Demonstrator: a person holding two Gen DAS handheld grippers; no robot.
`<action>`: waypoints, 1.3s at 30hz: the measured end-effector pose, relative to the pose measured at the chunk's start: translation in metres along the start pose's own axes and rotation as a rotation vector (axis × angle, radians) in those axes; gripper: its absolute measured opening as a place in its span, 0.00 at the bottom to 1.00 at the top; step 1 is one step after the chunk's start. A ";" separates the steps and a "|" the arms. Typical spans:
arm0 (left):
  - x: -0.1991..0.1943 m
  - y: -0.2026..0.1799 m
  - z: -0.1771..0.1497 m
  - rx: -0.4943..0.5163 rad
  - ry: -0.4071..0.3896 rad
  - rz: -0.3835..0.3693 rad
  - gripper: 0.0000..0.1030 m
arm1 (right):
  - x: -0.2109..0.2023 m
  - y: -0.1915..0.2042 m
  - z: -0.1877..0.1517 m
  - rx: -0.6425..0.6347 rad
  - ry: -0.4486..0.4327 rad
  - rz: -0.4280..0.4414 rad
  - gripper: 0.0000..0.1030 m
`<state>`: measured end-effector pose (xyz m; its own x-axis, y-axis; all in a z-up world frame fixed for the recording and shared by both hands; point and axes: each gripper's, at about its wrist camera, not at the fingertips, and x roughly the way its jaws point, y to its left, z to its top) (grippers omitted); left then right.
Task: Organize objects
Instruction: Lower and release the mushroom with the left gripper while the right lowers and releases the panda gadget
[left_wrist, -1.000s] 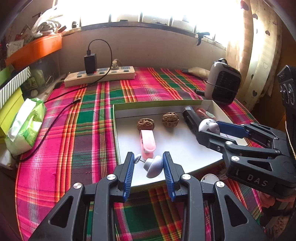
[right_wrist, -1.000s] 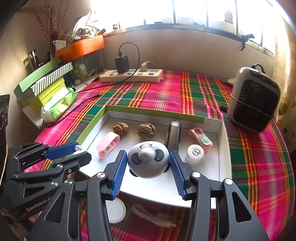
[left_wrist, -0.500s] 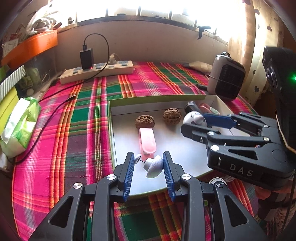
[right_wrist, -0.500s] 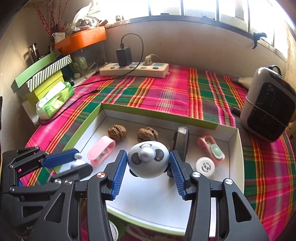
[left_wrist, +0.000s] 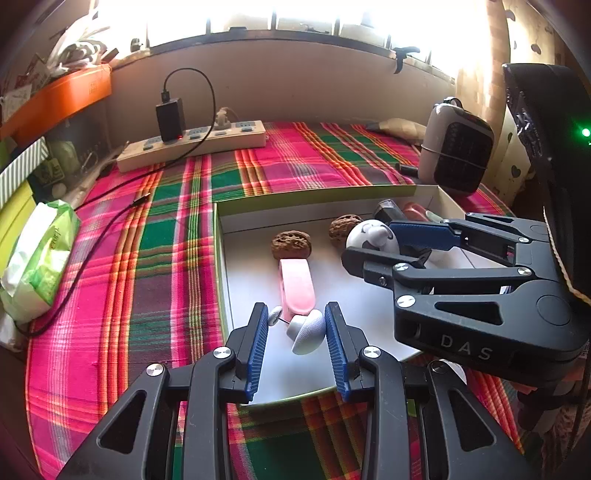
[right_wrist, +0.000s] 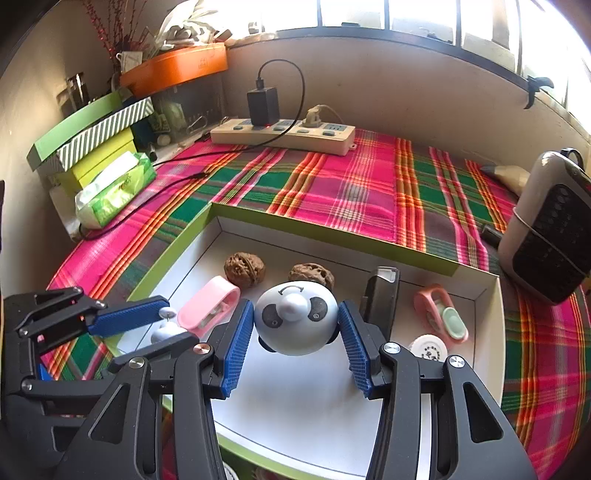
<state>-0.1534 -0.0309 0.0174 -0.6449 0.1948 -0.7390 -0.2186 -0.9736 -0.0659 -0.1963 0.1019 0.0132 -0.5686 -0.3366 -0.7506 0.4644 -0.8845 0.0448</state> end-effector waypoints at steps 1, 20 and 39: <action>0.000 0.000 0.001 0.002 -0.002 0.002 0.29 | 0.001 0.000 0.000 -0.002 0.004 -0.002 0.48; 0.004 -0.002 0.002 0.034 -0.019 0.043 0.29 | 0.018 0.002 0.002 -0.035 0.002 -0.020 0.48; 0.005 -0.002 0.001 0.045 -0.022 0.055 0.29 | 0.020 0.003 0.002 -0.040 0.003 -0.027 0.48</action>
<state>-0.1567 -0.0277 0.0143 -0.6729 0.1445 -0.7255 -0.2147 -0.9767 0.0046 -0.2076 0.0915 0.0000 -0.5794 -0.3118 -0.7531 0.4759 -0.8795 -0.0020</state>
